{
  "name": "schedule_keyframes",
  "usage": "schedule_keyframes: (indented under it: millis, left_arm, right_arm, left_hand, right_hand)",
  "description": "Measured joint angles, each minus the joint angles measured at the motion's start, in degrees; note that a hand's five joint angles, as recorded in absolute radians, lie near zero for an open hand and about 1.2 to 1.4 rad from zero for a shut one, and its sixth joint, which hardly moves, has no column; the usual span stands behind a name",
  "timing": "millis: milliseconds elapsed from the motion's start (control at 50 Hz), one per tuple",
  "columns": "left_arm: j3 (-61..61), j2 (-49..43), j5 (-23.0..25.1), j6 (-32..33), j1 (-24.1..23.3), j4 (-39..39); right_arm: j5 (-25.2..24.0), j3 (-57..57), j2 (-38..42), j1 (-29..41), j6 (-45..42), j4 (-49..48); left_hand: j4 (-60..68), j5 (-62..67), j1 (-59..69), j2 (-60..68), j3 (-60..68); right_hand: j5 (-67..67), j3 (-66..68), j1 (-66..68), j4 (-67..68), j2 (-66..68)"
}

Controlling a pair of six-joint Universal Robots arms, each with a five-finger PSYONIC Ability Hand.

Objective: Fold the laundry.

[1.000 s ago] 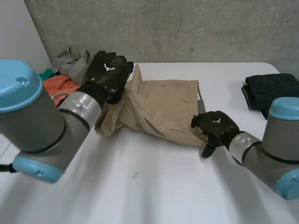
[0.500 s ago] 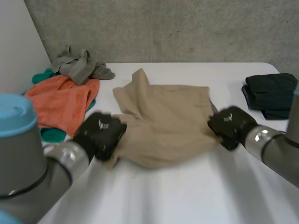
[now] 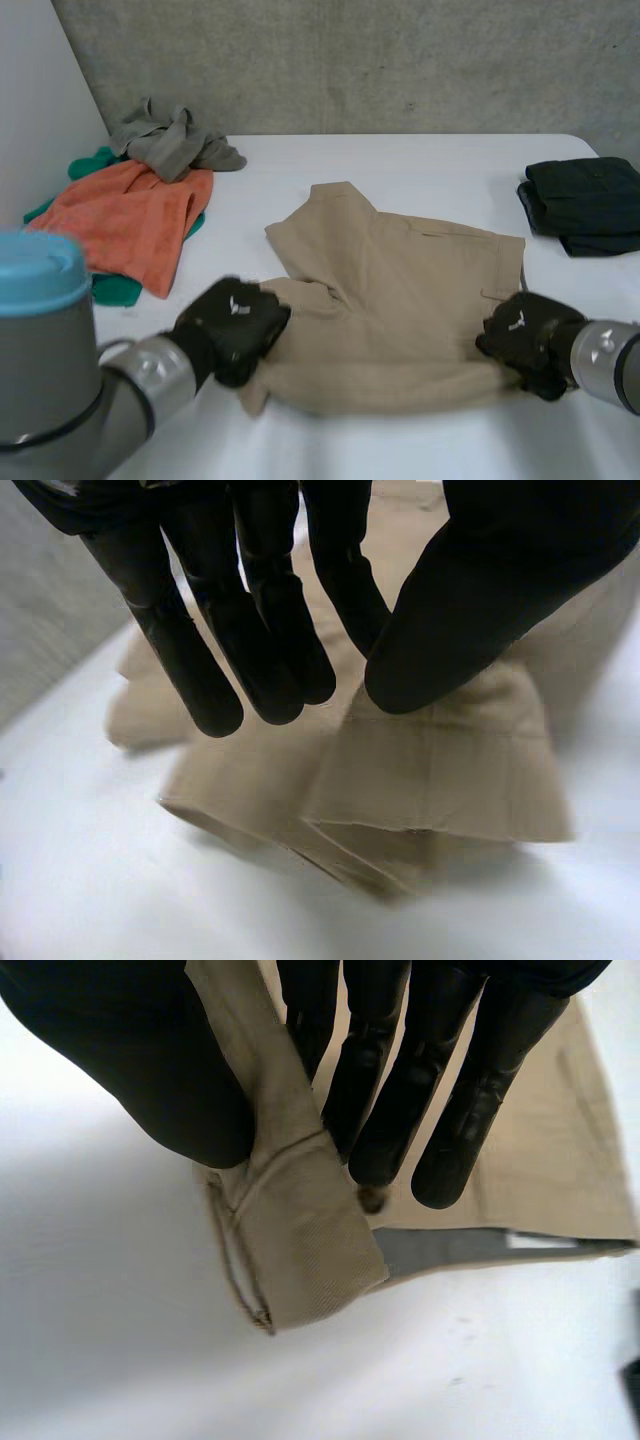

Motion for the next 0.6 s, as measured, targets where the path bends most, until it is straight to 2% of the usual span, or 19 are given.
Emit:
schedule_keyframes:
  millis: [140,260,360,420,500,540,560,600]
  left_arm:
    - [11.9,-10.8,-0.2,2.8,0.4,7.7]
    - [18.0,-17.1,-0.4,5.6,0.2,6.6]
    - [21.4,-18.9,-0.4,6.8,0.3,6.1]
    - [26.5,-21.0,-0.4,7.2,0.4,8.4]
    - [39.5,-25.1,-1.5,8.7,0.8,16.1]
    - [44.5,-26.2,-2.1,9.5,1.1,19.3]
    - [49.8,-27.1,-2.8,10.2,1.6,22.9]
    - [55.1,-27.7,-3.4,10.7,2.1,27.1]
  right_arm:
    - [0.7,-8.3,6.6,0.5,5.3,-5.7]
    - [0.9,-10.7,10.5,0.6,6.8,-6.8]
    - [0.8,-13.2,12.7,0.6,6.9,-8.3]
    - [1.2,-19.1,15.4,0.7,7.4,-11.9]
    - [2.8,-31.4,18.8,1.8,9.5,-21.3]
    - [3.2,-34.1,19.1,2.3,10.2,-24.2]
    - [4.1,-39.2,19.6,3.1,11.9,-31.5]
    - [4.8,-42.4,19.4,3.7,13.4,-38.1]
  left_hand:
    - [0.0,0.0,0.0,0.0,0.0]
    - [0.1,0.0,0.0,0.0,0.0]
    - [0.2,0.0,0.0,0.0,0.1]
    - [0.2,0.0,0.0,0.0,0.1]
    - [0.2,0.0,0.0,0.0,0.1]
    - [0.2,0.0,0.0,0.0,0.1]
    - [0.2,0.0,0.0,0.0,0.1]
    - [0.2,0.0,0.0,0.0,0.1]
  right_hand:
    - [0.0,0.0,0.0,0.0,0.0]
    - [0.0,0.0,0.0,0.0,0.0]
    - [0.1,0.0,0.0,0.0,0.0]
    - [0.1,0.0,0.0,0.0,0.0]
    - [0.1,0.0,0.0,0.0,0.0]
    - [0.1,0.0,0.0,0.0,0.0]
    - [0.1,0.0,0.0,0.0,0.0]
    - [0.1,0.0,0.0,0.0,0.0]
